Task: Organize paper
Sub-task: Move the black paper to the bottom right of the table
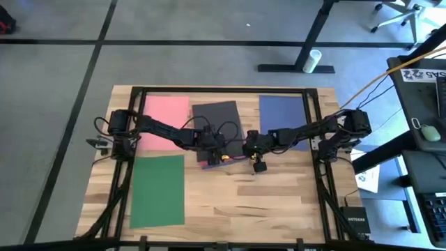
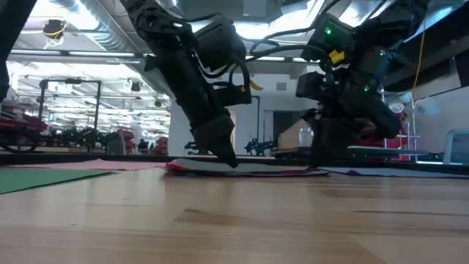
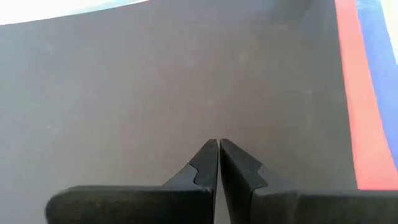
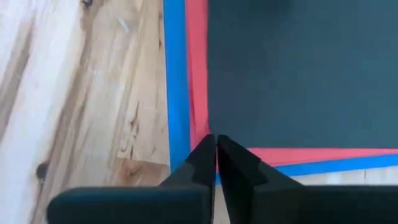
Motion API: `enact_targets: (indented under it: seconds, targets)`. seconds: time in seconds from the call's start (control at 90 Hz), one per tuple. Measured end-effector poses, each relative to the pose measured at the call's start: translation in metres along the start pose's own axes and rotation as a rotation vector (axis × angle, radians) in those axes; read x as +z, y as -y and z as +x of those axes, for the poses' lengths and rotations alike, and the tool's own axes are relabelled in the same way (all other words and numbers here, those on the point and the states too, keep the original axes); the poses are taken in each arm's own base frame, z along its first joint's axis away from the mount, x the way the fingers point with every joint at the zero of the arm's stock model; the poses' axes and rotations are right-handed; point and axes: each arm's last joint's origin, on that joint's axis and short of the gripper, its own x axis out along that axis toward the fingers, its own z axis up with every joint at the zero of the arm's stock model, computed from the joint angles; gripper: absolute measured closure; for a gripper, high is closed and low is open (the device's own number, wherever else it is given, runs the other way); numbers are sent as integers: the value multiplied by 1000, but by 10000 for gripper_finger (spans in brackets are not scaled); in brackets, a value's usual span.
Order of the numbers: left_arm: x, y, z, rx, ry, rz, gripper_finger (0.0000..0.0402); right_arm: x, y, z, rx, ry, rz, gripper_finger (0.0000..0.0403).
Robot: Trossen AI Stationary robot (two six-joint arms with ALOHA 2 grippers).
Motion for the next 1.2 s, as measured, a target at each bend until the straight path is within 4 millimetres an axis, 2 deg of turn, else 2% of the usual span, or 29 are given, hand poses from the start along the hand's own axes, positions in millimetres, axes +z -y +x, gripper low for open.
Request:
enact_targets:
  seconds: [0.444, 0.856, 0.956, 1.067, 1.2]
  targets:
    - [0, 0, 0, 0, -3, 1, 402, -3, -8, -1, 92, -29, 38, 403]
    - [0, 0, 0, 0, 0, 0, 402, -13, -54, -6, 281, -203, 36, 403]
    - [0, 0, 0, 0, 1, 0, 402, -12, -58, -9, 258, -184, 29, 403]
    - [0, 0, 0, 0, 0, 0, 402, -5, -54, -16, 147, -133, 24, 401]
    - [-1, 0, 0, 0, -6, 2, 402, 5, -50, -22, 54, -102, 16, 382]
